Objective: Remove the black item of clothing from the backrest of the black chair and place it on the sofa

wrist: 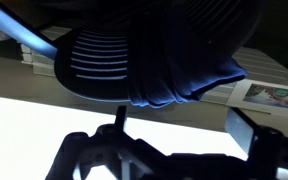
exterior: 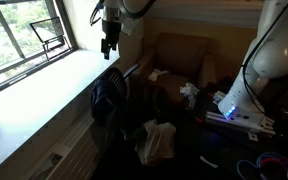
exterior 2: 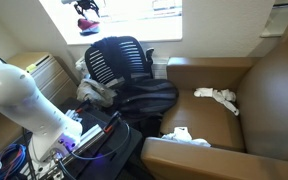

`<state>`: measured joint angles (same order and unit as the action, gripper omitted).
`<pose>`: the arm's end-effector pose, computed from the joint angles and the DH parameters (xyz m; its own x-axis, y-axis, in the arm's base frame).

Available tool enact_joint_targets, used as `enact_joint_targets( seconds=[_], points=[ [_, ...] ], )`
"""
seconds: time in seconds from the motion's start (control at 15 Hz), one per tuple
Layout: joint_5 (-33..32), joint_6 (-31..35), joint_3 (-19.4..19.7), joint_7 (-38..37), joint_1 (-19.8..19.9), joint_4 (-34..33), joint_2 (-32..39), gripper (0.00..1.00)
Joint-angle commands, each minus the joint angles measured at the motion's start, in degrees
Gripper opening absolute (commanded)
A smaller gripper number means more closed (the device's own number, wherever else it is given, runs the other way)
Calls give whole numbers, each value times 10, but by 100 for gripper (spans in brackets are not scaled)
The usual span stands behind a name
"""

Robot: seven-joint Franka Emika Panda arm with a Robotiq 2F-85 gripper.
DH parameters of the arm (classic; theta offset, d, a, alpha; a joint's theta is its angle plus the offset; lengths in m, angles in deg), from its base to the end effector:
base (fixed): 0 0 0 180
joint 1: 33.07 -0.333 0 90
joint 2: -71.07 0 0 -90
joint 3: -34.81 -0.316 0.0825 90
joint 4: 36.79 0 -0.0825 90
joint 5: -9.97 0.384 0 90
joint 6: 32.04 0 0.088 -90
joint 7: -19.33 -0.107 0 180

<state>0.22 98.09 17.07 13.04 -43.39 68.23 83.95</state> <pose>0.5692 0.2853 0.4363 0.8693 0.4383 0.2284 0.4371 -0.8975 0.0585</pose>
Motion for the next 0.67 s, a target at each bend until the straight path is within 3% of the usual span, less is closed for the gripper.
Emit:
enact_joint_targets(
  seconds=[0.0, 0.2, 0.4, 0.47, 0.6],
  points=[
    [85, 29, -3, 98, -19, -46, 72, 100],
    [123, 28, -22, 159, -48, -95, 145, 100],
    [103, -49, -29, 183, -90, -157, 203, 100],
    [115, 5, -19, 163, -80, -102, 165, 100],
    [112, -20, -21, 167, -99, -134, 196, 100]
  ],
)
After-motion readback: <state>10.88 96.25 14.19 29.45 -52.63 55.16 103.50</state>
